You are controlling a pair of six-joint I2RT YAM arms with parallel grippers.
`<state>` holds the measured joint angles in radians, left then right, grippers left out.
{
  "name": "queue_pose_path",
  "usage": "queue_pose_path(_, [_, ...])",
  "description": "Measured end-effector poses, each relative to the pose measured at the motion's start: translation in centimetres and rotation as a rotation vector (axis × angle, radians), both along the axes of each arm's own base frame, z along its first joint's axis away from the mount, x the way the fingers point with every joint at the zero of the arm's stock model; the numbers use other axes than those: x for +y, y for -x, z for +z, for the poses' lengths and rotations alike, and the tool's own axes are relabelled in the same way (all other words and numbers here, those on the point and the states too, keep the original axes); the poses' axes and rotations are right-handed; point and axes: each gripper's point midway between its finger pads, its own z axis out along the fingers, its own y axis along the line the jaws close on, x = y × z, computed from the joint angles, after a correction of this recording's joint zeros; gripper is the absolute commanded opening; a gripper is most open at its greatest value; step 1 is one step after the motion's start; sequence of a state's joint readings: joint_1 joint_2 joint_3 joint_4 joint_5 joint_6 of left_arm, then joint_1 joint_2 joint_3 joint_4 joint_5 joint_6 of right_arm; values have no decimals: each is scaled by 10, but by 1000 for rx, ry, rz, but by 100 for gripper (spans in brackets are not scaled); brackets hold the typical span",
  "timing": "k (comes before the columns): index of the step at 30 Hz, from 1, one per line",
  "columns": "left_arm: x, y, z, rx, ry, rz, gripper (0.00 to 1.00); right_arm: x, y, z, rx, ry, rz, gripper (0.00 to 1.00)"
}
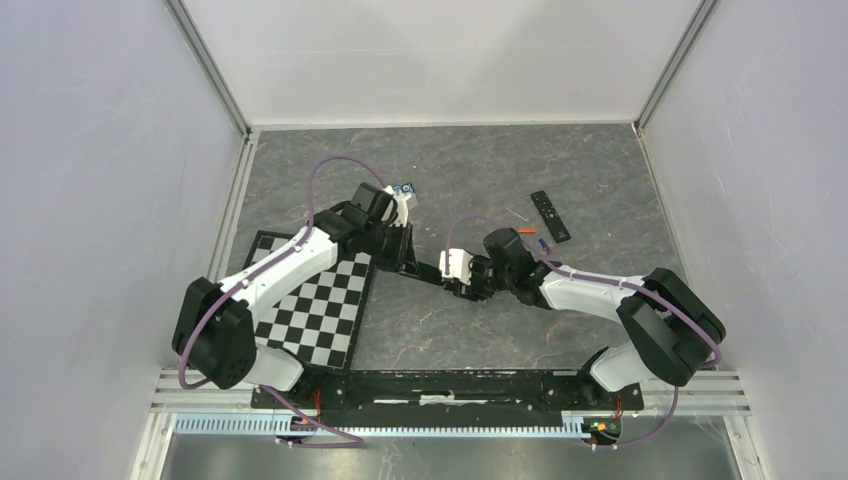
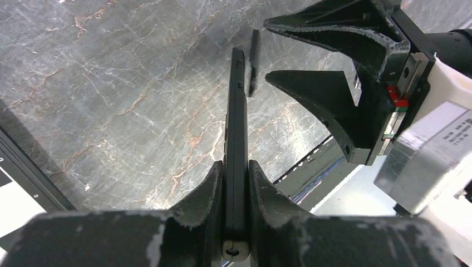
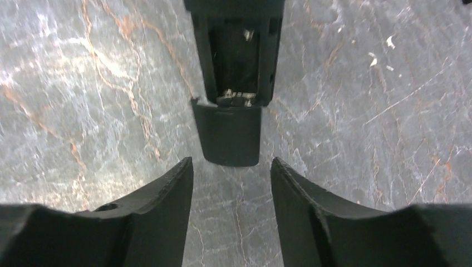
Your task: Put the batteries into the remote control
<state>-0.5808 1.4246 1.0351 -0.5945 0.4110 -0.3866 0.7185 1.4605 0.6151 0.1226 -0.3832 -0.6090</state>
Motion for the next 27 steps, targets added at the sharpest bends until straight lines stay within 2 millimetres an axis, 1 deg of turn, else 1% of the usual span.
queue_pose_path(3, [2, -1, -1, -1, -7, 2, 2, -8, 2, -7, 9, 41, -8, 61])
queue_pose_path(5, [2, 0, -1, 0, -8, 1, 2, -9, 2, -8, 9, 48, -10, 61])
queue_pose_path(7, [3, -1, -1, -3, -12, 4, 2, -9, 2, -7, 8, 45, -11, 63])
queue_pose_path(10, [5, -2, -3, -7, -26, 13, 2, -8, 1, -3, 9, 31, -22, 70])
queue_pose_path(14, [17, -8, -8, -33, -91, 57, 2, -4, -1, 11, -2, -11, -41, 77])
queue_pose_path(16, [22, -9, -6, -44, -112, 72, 2, -1, -2, 20, -6, -43, -55, 82])
queue_pose_path(17, [24, -8, -3, -53, -114, 73, 2, 0, -2, 25, -6, -62, -62, 87])
queue_pose_path(19, [24, -8, 6, -78, -98, 62, 2, 6, -2, 38, -4, -118, -65, 91])
queue_pose_path(21, [20, -6, 19, -109, -62, 27, 2, 14, 0, 54, -12, -178, -48, 93])
queue_pose_path(23, [17, -1, 31, -135, -22, -13, 2, 23, 3, 76, -29, -258, -16, 93])
queue_pose_path(27, [11, 10, 49, -164, 51, -72, 2, 32, 7, 115, -93, -384, 25, 94])
